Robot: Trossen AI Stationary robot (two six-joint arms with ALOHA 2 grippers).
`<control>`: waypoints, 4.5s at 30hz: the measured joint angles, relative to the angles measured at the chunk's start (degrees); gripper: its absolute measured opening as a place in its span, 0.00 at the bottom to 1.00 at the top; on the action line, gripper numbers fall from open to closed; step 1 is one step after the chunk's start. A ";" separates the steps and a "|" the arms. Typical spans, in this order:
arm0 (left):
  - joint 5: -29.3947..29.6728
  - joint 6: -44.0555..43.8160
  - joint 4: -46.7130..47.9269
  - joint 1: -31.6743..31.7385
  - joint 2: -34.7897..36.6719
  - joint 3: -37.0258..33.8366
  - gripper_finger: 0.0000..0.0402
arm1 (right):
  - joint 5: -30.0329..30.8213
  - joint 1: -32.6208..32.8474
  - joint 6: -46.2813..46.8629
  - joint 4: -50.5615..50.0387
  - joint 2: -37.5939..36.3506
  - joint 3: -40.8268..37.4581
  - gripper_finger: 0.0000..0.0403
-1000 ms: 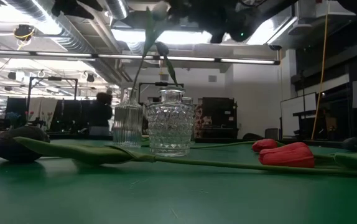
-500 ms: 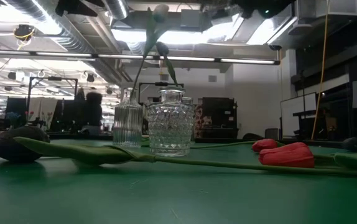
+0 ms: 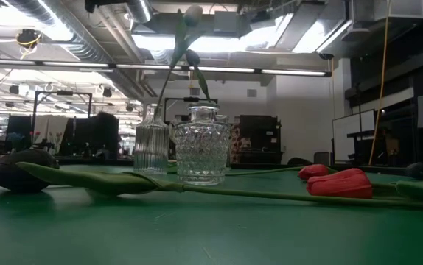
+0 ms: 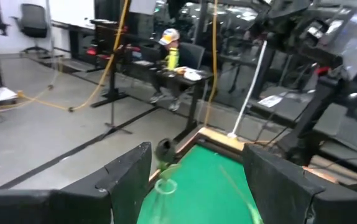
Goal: Sort flowers into vase by color
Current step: Put the right white flower into the middle transparent vase
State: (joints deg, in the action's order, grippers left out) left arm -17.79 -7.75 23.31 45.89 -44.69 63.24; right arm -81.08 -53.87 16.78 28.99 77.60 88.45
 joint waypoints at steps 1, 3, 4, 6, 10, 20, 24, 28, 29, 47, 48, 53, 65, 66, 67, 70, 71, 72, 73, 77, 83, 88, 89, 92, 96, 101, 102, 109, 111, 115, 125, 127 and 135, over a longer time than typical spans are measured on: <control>-0.61 -0.66 -0.48 0.00 -0.17 0.00 0.62 | 0.00 -0.74 -1.18 -2.06 -0.82 -0.01 0.28; -1.70 -1.16 -0.95 -0.02 -0.58 0.00 0.62 | 0.00 -1.60 -4.47 -7.23 -2.49 -0.01 0.28; -2.35 -1.23 -1.22 -0.04 -0.75 0.00 0.62 | -0.26 -1.87 -6.74 -10.26 -3.27 -0.01 0.28; -3.81 -1.81 -1.92 -0.04 -1.13 0.00 0.62 | -1.76 -1.84 -12.59 -17.91 -4.75 -0.01 0.28; -5.67 -3.62 -2.45 -0.04 -1.66 -0.01 0.62 | -1.16 -1.77 -29.90 -40.16 -7.65 -0.05 0.28; -8.03 -4.73 -3.19 -0.04 -1.92 -0.01 0.62 | 11.31 -3.58 -59.71 -71.84 -12.36 -0.05 0.28; -11.42 -4.49 -3.26 -0.07 -2.90 0.00 0.62 | 8.88 -3.50 -63.84 -74.64 -12.01 -0.08 0.28; -11.73 -3.92 -3.66 -0.04 -4.66 -0.02 0.62 | 7.71 -5.75 -66.69 -77.80 -11.71 -0.10 0.28; -11.75 -4.11 -4.00 -0.04 -5.18 -0.02 0.62 | 6.21 -7.08 -67.24 -77.98 -11.74 -0.10 0.28; -14.77 -5.85 -10.52 0.56 -8.61 -0.01 0.62 | -8.60 -18.48 -98.63 -104.56 -11.07 -6.91 0.28; -14.88 -5.99 -10.47 0.86 -8.61 -0.02 0.62 | -8.59 -18.51 -99.18 -104.56 -11.23 -9.03 0.28; -17.91 -8.23 -10.43 2.34 -8.61 0.00 0.62 | -8.63 -18.51 -99.34 -105.10 -11.51 -17.08 0.28; -18.44 -9.47 -10.21 2.34 -8.61 -0.01 0.62 | -8.72 -10.26 -101.00 -106.24 -11.42 -20.84 0.28; -18.46 -9.75 -10.21 2.33 -8.61 -0.01 0.62 | -8.76 -8.88 -100.67 -106.18 -11.38 -20.84 0.28; -18.38 -10.09 -10.21 2.34 -8.61 0.00 0.62 | -8.80 -7.26 -99.95 -106.10 -11.38 -20.84 0.28; -18.13 -11.78 -10.21 2.11 -8.61 -0.01 0.62 | -8.84 -1.15 -98.23 -105.46 -11.38 -20.84 0.28; -18.11 -12.47 -10.21 2.12 -8.61 -0.02 0.62 | -8.86 1.01 -98.00 -104.77 -11.38 -20.84 0.28; -17.99 -13.26 -10.22 2.10 -8.61 0.00 0.62 | -8.87 3.09 -97.91 -103.98 -11.38 -20.84 0.28; -17.95 -14.08 -10.23 2.12 -8.61 0.00 0.62 | -8.88 5.21 -97.69 -103.17 -11.38 -20.84 0.28; -15.70 -15.78 -10.21 2.12 -8.61 -0.02 0.62 | -8.93 13.20 -87.52 -93.50 -11.20 -20.71 0.28; -13.15 -14.65 -10.21 2.12 -8.61 0.00 0.62 | 4.70 22.20 -60.47 -59.54 -11.10 -19.46 0.28; -13.14 -14.44 -10.14 2.12 -8.61 -0.01 0.62 | 30.76 20.49 -41.89 -30.12 -11.27 -19.44 0.28; -13.14 -14.39 -10.02 2.12 -8.61 -0.01 0.62 | 36.23 19.85 -38.30 -27.55 -11.60 -19.44 0.28; -13.13 -14.17 -9.51 2.11 -8.48 0.00 0.62 | 50.96 19.66 -32.65 -30.72 -13.81 -19.44 0.28; -13.08 -12.17 -7.53 2.12 -7.78 -0.02 0.62 | 69.56 24.73 -32.81 -49.39 -17.58 -19.57 0.28; -13.01 -7.72 -3.98 2.27 -6.45 0.00 0.62 | 88.71 36.04 -29.30 -60.26 -20.90 -23.29 0.28; -13.00 -6.98 -3.28 2.27 -6.31 -0.01 0.62 | 91.50 37.85 -28.20 -61.22 -21.49 -24.55 0.28; -13.08 -4.11 0.81 2.27 -6.20 0.00 0.62 | 89.09 42.67 -23.22 -64.12 -23.86 -34.45 0.28; -13.59 -2.29 3.03 2.27 -6.20 -0.02 0.62 | 83.25 42.64 -23.72 -65.11 -23.63 -36.85 0.28; -15.97 -0.79 5.61 2.27 -6.23 -0.02 0.62 | 72.62 42.64 -27.53 -64.51 -20.87 -38.24 0.29; -16.63 0.30 6.68 2.27 -6.23 -0.02 0.62 | 67.29 42.60 -41.54 -69.65 -10.68 -38.08 0.58; -16.63 0.33 6.94 2.27 -6.23 0.00 0.62 | 68.59 42.60 -44.77 -71.85 -8.60 -38.08 0.64; -16.60 0.33 7.80 2.27 -6.23 0.00 0.62 | 76.96 42.60 -57.88 -76.61 -1.41 -38.08 0.63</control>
State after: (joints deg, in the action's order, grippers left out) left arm -34.39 -7.42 31.11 48.16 -50.92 63.24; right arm -4.12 -11.27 -41.10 -47.62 76.19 50.37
